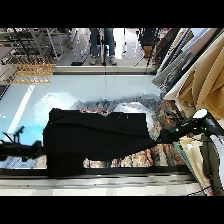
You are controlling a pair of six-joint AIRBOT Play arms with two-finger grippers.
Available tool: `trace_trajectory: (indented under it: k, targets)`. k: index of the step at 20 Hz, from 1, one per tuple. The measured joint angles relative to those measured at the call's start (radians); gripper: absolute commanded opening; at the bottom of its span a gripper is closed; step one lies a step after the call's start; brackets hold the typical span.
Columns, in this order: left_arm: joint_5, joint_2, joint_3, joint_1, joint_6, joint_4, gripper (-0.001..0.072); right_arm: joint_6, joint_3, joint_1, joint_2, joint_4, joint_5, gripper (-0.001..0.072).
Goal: Fold the clothes and pants, and hang the long-sleeved shirts on hangers.
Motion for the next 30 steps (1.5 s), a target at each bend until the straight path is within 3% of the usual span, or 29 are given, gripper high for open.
trace_trajectory:
  k: [5,13,19,22,23,24,25,28,30]
  targets:
    - [-0.023,-0.067,0.248,0.003,0.0,-0.165,0.0011,0.084,0.039,0.019,-0.009,0.016,-0.091,0.0013]
    - [0.224,-0.468,0.536,-0.13,0.0,-0.441,0.0011,0.141,0.057,0.115,-0.159,0.175,-0.558,0.0013]
    - [0.323,-0.633,0.659,-0.172,0.0,-0.521,0.0011,0.111,0.172,0.167,-0.264,0.258,-0.753,0.0013]
    - [0.36,-0.652,0.673,-0.175,0.0,-0.531,0.0031,0.149,0.206,0.18,-0.287,0.226,-0.803,0.0029]
    - [0.373,-0.656,0.675,-0.176,0.0,-0.532,0.0162,0.166,0.211,0.182,-0.291,0.201,-0.805,0.0182]
    - [0.39,-0.658,0.676,-0.177,0.001,-0.536,0.0385,0.177,0.216,0.183,-0.294,0.175,-0.801,0.0439]
    - [0.402,-0.66,0.678,-0.179,0.003,-0.537,0.0537,0.184,0.219,0.182,-0.296,0.151,-0.787,0.0488]
    - [0.394,-0.659,0.679,-0.174,0.006,-0.538,0.053,0.202,0.224,0.155,-0.299,0.086,-0.692,0.0491]
    - [0.338,-0.653,0.68,-0.159,0.025,-0.538,0.0471,0.202,0.224,0.126,-0.301,0.061,-0.595,0.0517]
